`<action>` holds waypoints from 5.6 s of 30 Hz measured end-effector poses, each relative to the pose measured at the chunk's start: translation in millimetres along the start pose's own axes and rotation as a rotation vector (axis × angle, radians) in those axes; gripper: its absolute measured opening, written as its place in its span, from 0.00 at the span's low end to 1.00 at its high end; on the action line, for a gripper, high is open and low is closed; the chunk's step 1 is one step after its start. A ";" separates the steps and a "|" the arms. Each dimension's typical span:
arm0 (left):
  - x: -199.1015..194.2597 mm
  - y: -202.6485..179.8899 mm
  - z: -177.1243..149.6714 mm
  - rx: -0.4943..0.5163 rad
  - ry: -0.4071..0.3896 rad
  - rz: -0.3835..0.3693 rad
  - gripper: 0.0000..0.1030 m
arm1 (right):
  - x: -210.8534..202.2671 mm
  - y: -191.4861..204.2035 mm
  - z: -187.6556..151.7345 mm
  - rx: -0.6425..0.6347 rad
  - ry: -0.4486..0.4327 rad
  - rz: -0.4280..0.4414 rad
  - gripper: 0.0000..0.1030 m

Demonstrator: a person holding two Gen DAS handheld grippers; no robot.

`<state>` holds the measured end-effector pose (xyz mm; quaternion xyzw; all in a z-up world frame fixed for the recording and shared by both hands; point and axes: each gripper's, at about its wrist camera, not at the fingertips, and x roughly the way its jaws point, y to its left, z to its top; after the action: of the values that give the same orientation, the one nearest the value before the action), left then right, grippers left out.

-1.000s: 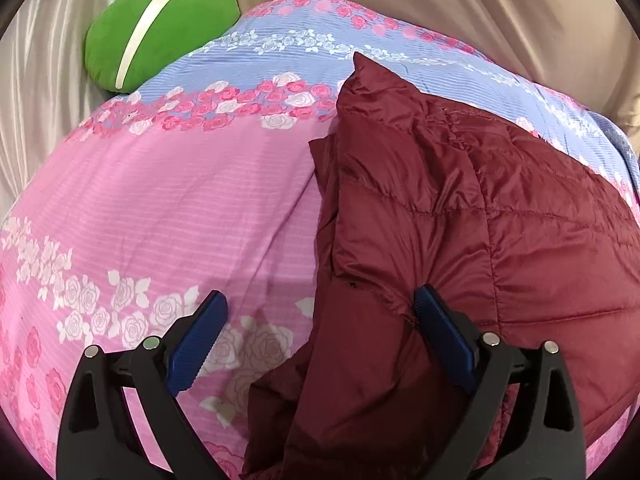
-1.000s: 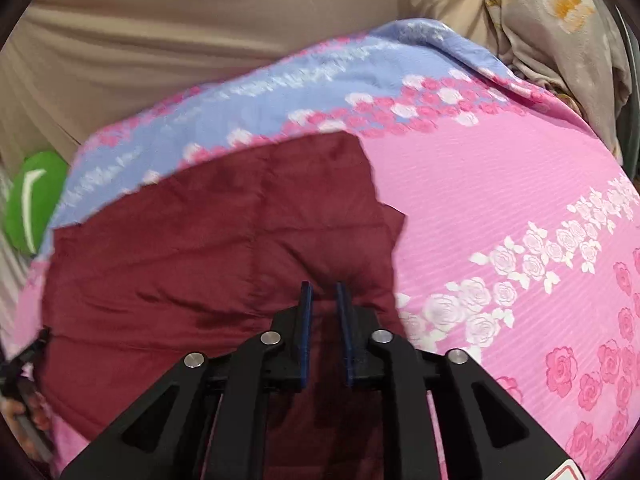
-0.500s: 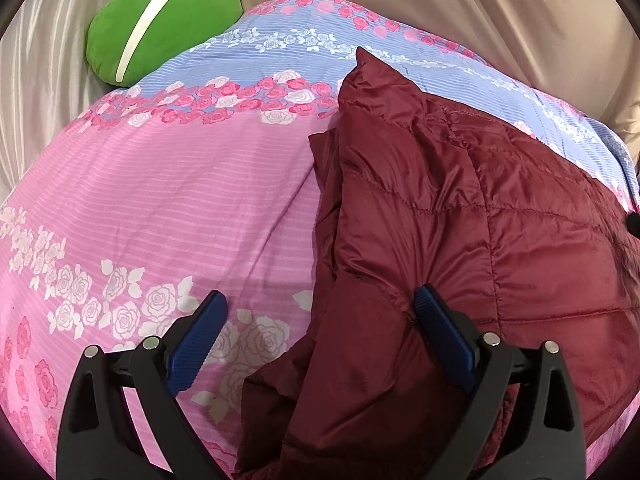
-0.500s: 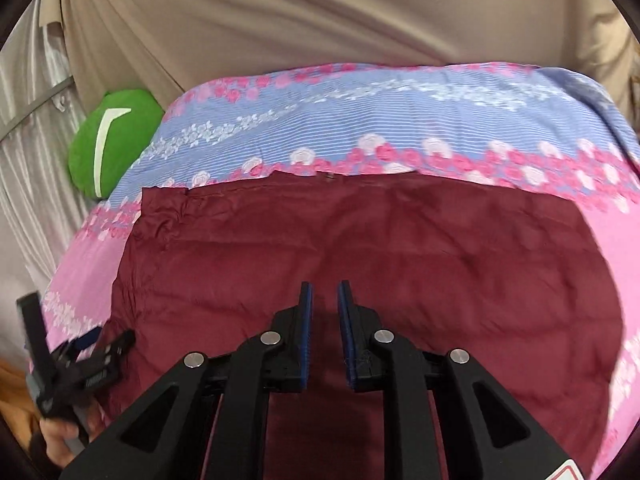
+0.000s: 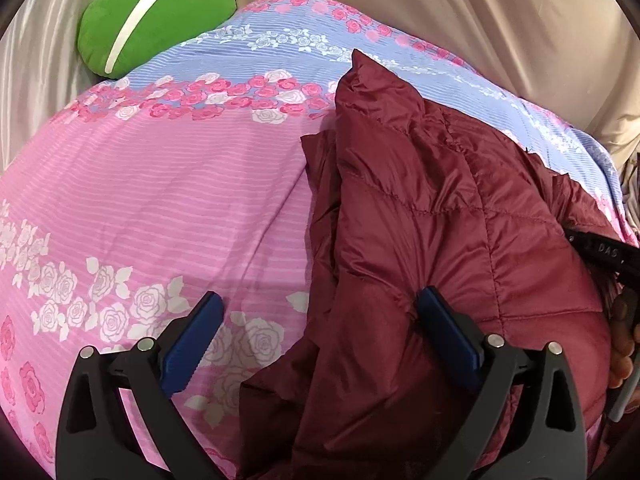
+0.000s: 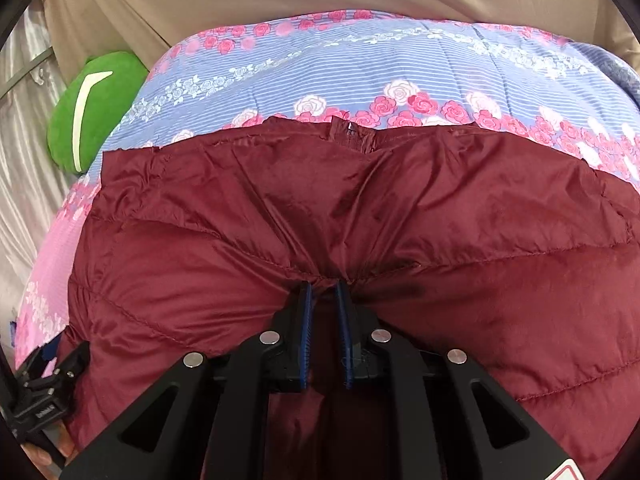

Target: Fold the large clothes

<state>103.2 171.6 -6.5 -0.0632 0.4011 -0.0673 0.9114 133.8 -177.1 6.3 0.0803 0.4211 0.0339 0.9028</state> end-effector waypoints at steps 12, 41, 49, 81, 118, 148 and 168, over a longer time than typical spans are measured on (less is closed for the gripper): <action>-2.3 6.8 4.6 -0.056 0.037 -0.095 0.93 | 1.8 4.7 -5.0 -0.017 -0.026 -0.007 0.13; -5.3 33.3 12.4 -0.257 0.077 -0.251 0.63 | -48.9 2.1 3.4 0.044 -0.051 0.125 0.17; 3.3 29.5 15.0 -0.223 0.075 -0.246 0.74 | 4.5 -18.8 55.8 0.120 0.027 0.127 0.17; -126.5 -68.4 30.9 0.010 -0.129 -0.518 0.08 | -43.4 -24.2 -75.4 0.032 0.086 0.270 0.14; -46.8 -370.4 -13.2 0.429 0.061 -0.484 0.09 | -114.4 -187.8 -125.3 0.355 -0.068 0.212 0.15; -89.6 -218.2 -21.3 0.238 -0.044 -0.374 0.84 | -232.4 -110.8 -129.6 0.046 -0.345 0.090 0.70; -43.5 -276.2 -76.7 0.441 -0.008 -0.212 0.83 | -147.9 -212.2 -180.1 0.389 -0.153 0.089 0.02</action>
<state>-2.5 -97.0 20.2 0.0951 0.3644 -0.2483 0.8925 -100.5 -384.2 -32.7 0.2742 0.3458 -0.0143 0.8972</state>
